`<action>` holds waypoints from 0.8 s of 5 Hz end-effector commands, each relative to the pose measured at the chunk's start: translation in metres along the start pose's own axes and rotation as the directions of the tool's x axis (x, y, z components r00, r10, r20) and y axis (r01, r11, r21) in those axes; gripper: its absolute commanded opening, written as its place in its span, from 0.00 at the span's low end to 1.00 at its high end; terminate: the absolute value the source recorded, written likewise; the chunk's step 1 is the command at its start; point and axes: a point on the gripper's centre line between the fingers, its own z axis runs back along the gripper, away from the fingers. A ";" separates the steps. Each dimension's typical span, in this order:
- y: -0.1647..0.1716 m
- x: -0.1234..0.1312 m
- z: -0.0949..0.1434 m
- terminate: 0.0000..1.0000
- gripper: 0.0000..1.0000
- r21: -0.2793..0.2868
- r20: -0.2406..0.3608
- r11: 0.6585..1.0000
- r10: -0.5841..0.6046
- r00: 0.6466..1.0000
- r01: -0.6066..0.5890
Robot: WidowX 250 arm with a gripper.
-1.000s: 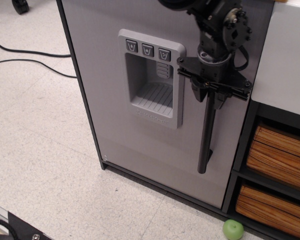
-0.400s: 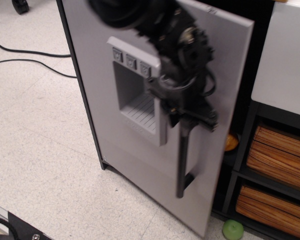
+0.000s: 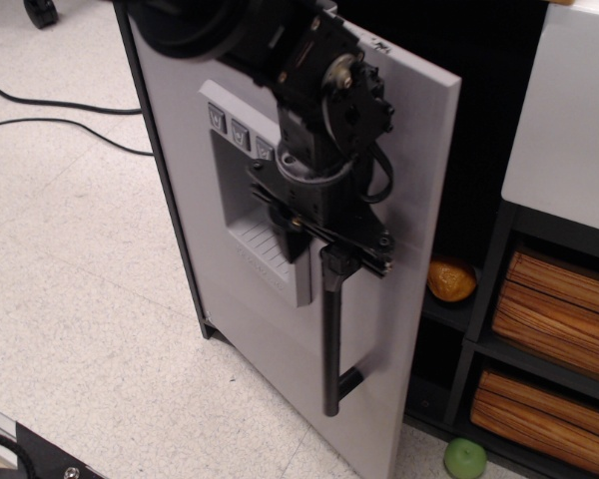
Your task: Open fridge
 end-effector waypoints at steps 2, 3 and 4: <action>0.025 -0.057 0.010 0.00 1.00 0.181 0.036 0.983 -0.019 0.999 0.013; 0.033 -0.076 0.010 0.00 1.00 0.184 0.024 0.982 -0.039 0.999 0.034; 0.043 -0.088 0.014 0.00 1.00 0.054 -0.084 0.998 -0.028 0.996 0.032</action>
